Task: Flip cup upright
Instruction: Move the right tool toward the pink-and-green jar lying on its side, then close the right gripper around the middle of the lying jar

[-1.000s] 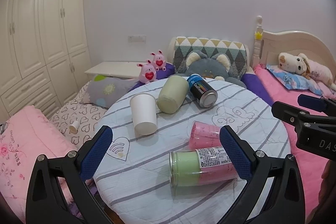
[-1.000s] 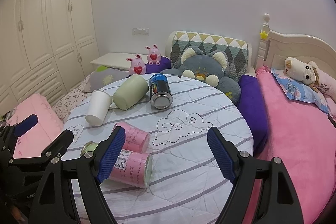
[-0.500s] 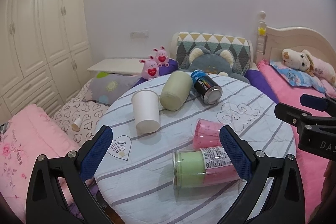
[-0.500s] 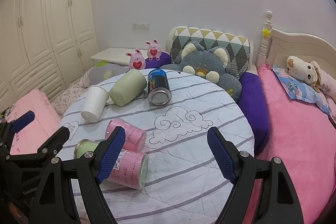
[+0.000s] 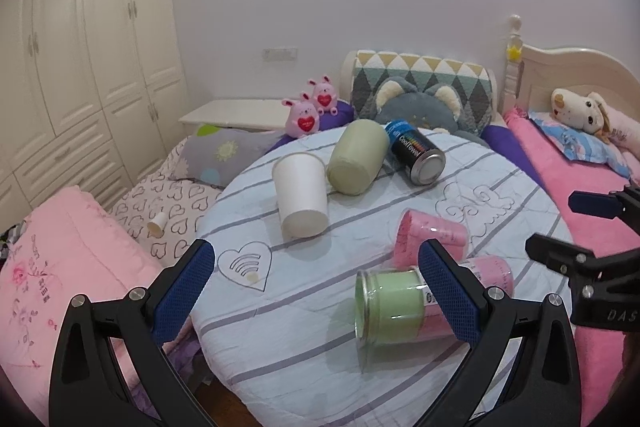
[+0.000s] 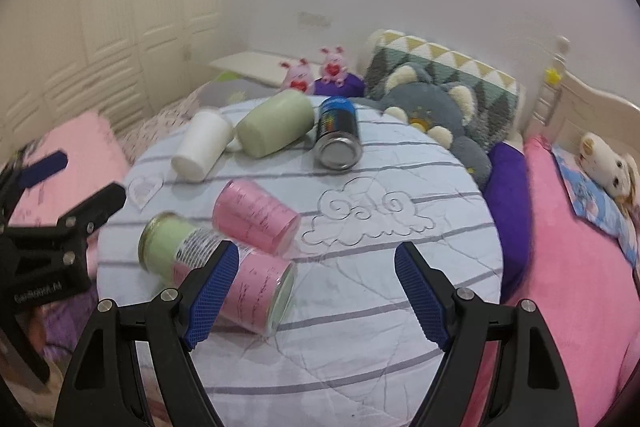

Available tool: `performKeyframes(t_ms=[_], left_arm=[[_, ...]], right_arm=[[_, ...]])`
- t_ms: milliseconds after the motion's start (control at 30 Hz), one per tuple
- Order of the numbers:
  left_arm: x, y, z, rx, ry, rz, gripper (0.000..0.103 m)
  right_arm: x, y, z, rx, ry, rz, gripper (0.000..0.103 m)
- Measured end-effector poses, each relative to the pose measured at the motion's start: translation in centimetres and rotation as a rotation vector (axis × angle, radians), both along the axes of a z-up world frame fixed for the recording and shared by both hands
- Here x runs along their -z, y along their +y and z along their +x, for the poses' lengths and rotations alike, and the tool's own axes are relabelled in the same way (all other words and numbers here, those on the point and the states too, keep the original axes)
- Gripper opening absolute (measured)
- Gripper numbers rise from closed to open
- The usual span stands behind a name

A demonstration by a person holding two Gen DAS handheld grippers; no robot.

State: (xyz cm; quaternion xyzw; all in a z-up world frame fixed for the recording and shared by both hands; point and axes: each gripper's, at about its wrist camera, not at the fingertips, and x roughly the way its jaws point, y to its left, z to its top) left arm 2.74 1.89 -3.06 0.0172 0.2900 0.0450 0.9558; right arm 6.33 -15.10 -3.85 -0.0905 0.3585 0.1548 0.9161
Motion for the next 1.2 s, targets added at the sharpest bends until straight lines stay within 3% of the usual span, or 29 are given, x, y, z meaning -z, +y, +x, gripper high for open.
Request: performKeyframes(t_ms=[433, 867, 1100, 1200], left_arm=[[0.5, 0.8, -0.4, 0.004, 0.034, -0.048, 0.103], [1.1, 1.5, 0.2, -0.028, 0.056, -0.032, 0.103], [1.8, 1.4, 0.8, -0.029, 0.082, -0.025, 0.103], [1.8, 1.4, 1.1, -0.031, 0.089, -0.022, 0.103]], right_arm=[[2.5, 3.5, 0.2, -0.298, 0.106, -0.154, 0.082], [4.4, 6.8, 1.6, -0.625, 0.209, -0.295, 0.082], [6.1, 8.6, 3.0, -0.694, 0.246, -0.411, 0.082], [6.6, 9.0, 3.8, -0.709, 0.271, -0.417, 0.082]])
